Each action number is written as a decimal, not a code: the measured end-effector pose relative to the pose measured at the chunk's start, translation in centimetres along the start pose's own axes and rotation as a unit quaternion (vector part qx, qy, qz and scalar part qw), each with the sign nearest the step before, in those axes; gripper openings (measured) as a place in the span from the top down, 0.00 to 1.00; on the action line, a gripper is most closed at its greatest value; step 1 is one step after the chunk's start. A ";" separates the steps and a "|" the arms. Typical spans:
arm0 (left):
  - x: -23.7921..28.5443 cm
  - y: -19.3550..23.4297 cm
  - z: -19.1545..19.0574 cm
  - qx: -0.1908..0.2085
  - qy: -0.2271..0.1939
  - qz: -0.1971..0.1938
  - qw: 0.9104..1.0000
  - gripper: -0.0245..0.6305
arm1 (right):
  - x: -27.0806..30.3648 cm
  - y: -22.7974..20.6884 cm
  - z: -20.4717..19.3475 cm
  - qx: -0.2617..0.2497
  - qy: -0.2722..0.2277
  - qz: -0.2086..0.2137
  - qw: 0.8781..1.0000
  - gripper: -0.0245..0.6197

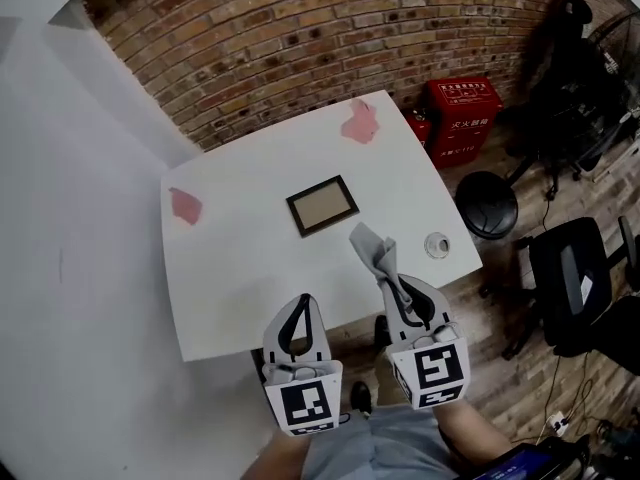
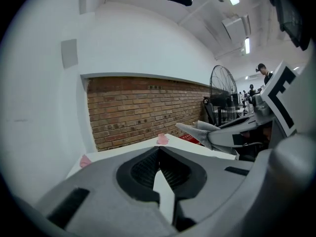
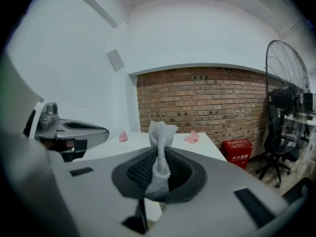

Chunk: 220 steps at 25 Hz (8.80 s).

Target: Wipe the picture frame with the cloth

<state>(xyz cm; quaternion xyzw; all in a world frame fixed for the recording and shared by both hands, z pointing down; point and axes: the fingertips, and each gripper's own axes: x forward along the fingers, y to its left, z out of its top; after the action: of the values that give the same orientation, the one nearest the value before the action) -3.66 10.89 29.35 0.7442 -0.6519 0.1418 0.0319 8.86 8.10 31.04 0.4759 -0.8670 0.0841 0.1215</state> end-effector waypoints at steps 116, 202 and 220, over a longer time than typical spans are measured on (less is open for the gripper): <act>18.9 6.2 -10.9 -0.065 0.153 -0.006 0.986 0.95 | 22.5 -5.9 -11.9 0.006 0.198 0.046 0.979 0.91; 19.0 12.4 -11.5 -0.078 0.167 0.008 0.983 0.95 | 28.1 -1.3 -9.7 -0.020 0.216 0.061 0.974 0.90; 20.1 9.8 -7.3 -0.054 0.137 -0.006 0.989 0.95 | 26.2 -6.4 -7.0 -0.004 0.190 0.018 0.982 0.90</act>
<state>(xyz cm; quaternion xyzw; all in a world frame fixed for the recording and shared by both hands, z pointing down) -12.27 -8.14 40.08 0.7190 -0.6435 0.2069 0.1616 1.63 -14.55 45.53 0.4349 -0.8369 0.1718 0.2844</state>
